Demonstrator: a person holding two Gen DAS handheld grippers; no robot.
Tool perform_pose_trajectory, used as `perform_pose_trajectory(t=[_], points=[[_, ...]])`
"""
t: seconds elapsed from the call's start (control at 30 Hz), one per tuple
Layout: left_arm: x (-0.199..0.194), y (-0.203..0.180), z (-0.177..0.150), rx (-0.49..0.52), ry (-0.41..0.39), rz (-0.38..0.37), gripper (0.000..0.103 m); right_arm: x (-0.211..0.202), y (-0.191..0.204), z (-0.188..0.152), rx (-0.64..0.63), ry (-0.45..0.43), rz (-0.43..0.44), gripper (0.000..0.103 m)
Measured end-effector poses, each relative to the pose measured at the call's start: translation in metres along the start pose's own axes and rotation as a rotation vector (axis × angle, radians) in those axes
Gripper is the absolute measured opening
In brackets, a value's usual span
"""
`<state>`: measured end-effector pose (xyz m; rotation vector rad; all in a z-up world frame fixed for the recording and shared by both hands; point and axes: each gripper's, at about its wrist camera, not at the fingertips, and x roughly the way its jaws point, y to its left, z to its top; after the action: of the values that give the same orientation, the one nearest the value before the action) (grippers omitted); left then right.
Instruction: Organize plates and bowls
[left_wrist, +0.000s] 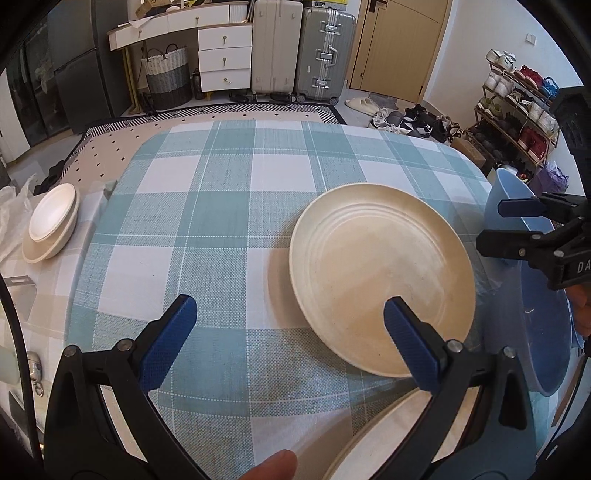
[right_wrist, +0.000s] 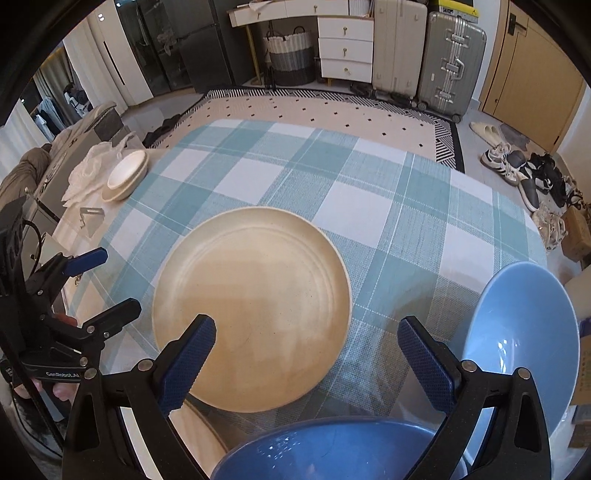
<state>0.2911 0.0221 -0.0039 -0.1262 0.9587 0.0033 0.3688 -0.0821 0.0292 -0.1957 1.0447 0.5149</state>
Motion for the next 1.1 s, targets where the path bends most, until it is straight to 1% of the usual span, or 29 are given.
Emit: perform_pose_trajectory(t=[0.27, 0.37, 0.53, 0.63, 0.93, 1.0, 1.03, 1.07, 1.1], points=[[0.021, -0.002, 0.000, -0.001, 0.039, -0.015, 0.101, 0.022, -0.010, 0.000, 0.024, 0.076, 0.030, 0.089], [0.026, -0.002, 0.000, -0.006, 0.041, -0.028, 0.101, 0.030, -0.011, 0.000, 0.024, 0.099, 0.036, 0.087], [0.033, -0.004, 0.001, -0.007, 0.056, -0.024, 0.100, 0.035, -0.010, 0.003, 0.002, 0.111, 0.007, 0.083], [0.035, -0.005, 0.001, -0.006, 0.061, -0.026, 0.100, 0.035, -0.010, 0.005, -0.008, 0.113, -0.003, 0.079], [0.041, -0.004, -0.001, -0.005, 0.085, -0.032, 0.092, 0.042, -0.006, 0.012, -0.050, 0.136, -0.015, 0.076], [0.042, -0.005, -0.002, 0.003, 0.090, -0.035, 0.090, 0.048, -0.005, 0.013, -0.063, 0.154, -0.012, 0.073], [0.042, -0.005, -0.003, 0.007, 0.092, -0.039, 0.090, 0.050, -0.004, 0.013, -0.069, 0.161, -0.015, 0.067], [0.043, -0.006, -0.003, 0.011, 0.094, -0.044, 0.089, 0.053, -0.004, 0.013, -0.075, 0.164, -0.022, 0.065], [0.043, -0.007, -0.004, 0.014, 0.095, -0.050, 0.088, 0.056, -0.004, 0.013, -0.080, 0.171, -0.024, 0.064]])
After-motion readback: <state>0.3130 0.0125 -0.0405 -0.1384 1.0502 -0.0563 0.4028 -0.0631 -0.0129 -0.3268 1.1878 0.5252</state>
